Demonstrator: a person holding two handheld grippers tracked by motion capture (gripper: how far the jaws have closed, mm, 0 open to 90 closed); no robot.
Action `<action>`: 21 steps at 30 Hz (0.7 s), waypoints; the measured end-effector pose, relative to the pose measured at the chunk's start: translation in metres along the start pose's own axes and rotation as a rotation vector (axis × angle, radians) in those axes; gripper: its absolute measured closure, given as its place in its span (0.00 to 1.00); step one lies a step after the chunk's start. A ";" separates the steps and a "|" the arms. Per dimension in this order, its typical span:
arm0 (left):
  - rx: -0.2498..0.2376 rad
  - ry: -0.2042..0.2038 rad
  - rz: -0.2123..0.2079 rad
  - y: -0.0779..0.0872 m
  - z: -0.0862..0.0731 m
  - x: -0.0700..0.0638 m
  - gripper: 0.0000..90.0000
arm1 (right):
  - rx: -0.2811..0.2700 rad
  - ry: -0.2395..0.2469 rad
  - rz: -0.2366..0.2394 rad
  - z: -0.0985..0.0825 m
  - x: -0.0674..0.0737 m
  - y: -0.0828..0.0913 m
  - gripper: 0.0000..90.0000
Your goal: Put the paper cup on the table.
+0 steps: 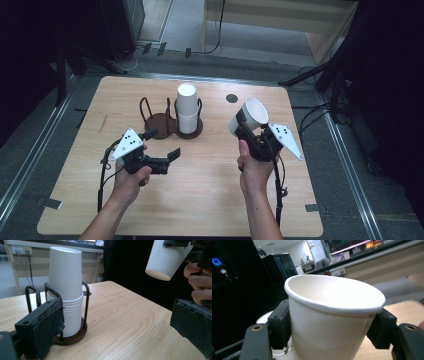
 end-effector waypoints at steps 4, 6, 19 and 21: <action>0.000 0.005 0.010 0.005 -0.002 0.004 0.00 | -0.020 0.050 0.014 0.001 -0.001 -0.001 0.34; -0.004 0.012 0.022 0.011 -0.004 0.007 0.00 | -0.040 0.090 0.023 0.002 -0.002 -0.002 0.34; -0.027 0.050 0.076 0.044 -0.019 0.022 0.00 | -0.066 0.207 0.009 0.000 -0.010 -0.012 0.35; -0.031 0.062 0.087 0.050 -0.022 0.025 0.00 | -0.085 0.209 0.024 -0.002 -0.012 -0.015 0.34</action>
Point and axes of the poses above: each handheld gripper's, and its own axes: y roughly backward along the jaws, z roughly out of its top, x roughly to its left, the point moved 2 cm from there along -y, roughly forward along the jaws, and after that the axes turned 10 degrees about -z, right-handed, at the moved point
